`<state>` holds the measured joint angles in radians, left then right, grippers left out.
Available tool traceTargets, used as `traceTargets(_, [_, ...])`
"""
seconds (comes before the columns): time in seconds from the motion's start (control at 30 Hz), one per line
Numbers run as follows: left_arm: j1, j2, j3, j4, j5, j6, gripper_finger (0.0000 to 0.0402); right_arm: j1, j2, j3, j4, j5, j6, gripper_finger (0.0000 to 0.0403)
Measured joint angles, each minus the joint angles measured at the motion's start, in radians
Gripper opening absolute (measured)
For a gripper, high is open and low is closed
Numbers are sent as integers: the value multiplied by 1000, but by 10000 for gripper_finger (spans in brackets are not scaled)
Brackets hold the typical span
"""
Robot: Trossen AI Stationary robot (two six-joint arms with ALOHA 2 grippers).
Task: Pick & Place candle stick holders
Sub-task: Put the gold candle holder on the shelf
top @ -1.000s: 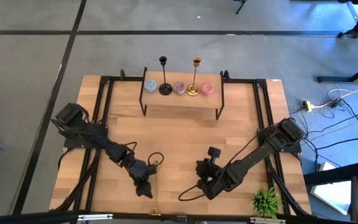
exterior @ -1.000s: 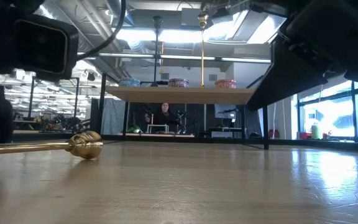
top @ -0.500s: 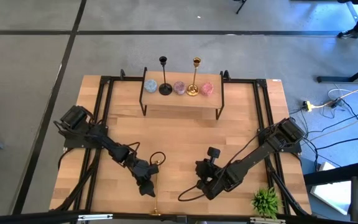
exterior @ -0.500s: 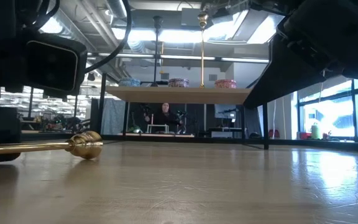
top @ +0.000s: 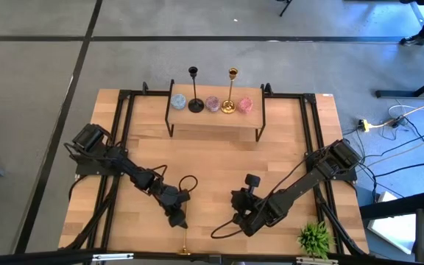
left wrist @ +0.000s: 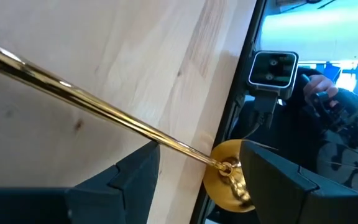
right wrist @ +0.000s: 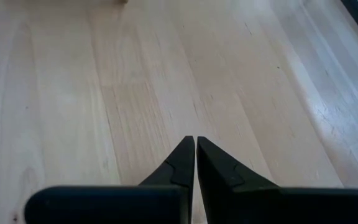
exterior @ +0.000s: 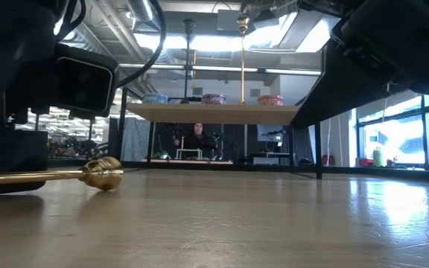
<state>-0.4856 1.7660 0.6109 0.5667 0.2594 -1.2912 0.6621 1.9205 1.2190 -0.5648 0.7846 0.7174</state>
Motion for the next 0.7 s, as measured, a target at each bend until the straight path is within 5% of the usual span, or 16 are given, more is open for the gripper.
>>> traceTargets(0.7, [48, 8, 5, -19, -81, -47, 219, -2, 0, 0, 8, 0, 0, 21])
